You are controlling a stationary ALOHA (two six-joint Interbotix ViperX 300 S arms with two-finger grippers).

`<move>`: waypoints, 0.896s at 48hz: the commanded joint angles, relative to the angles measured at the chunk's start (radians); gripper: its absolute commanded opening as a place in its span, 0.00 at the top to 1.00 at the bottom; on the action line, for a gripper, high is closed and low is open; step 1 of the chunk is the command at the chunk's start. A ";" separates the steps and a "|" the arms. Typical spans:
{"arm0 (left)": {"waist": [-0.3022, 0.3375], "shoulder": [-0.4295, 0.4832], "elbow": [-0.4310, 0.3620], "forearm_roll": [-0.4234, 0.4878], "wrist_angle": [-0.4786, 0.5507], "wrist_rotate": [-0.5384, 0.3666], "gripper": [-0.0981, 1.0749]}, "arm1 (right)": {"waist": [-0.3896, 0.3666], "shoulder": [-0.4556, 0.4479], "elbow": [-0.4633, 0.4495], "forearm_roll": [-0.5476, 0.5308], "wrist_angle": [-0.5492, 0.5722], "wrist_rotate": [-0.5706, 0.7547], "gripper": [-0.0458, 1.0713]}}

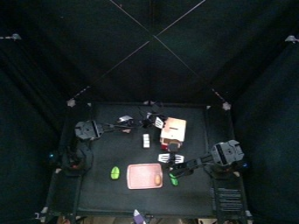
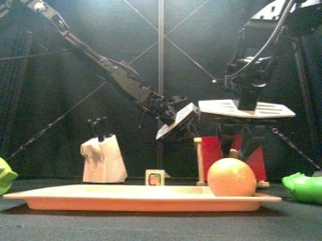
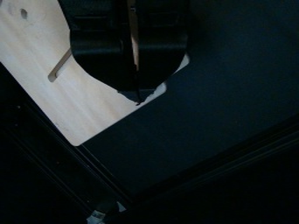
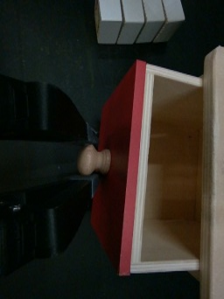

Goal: Close drawer

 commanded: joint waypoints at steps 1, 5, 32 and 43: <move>-0.002 -0.008 0.015 -0.003 -0.005 0.002 0.67 | -0.031 -0.038 -0.009 -0.015 0.005 0.000 0.65; -0.002 -0.008 0.015 -0.003 -0.003 0.002 0.67 | -0.040 -0.038 -0.008 -0.018 0.003 0.000 0.65; -0.002 -0.008 0.018 -0.003 -0.005 0.002 0.67 | -0.074 -0.021 -0.009 -0.020 -0.002 0.006 0.65; -0.002 -0.008 0.018 -0.003 -0.003 0.002 0.67 | -0.101 -0.018 -0.011 -0.026 -0.002 0.003 0.65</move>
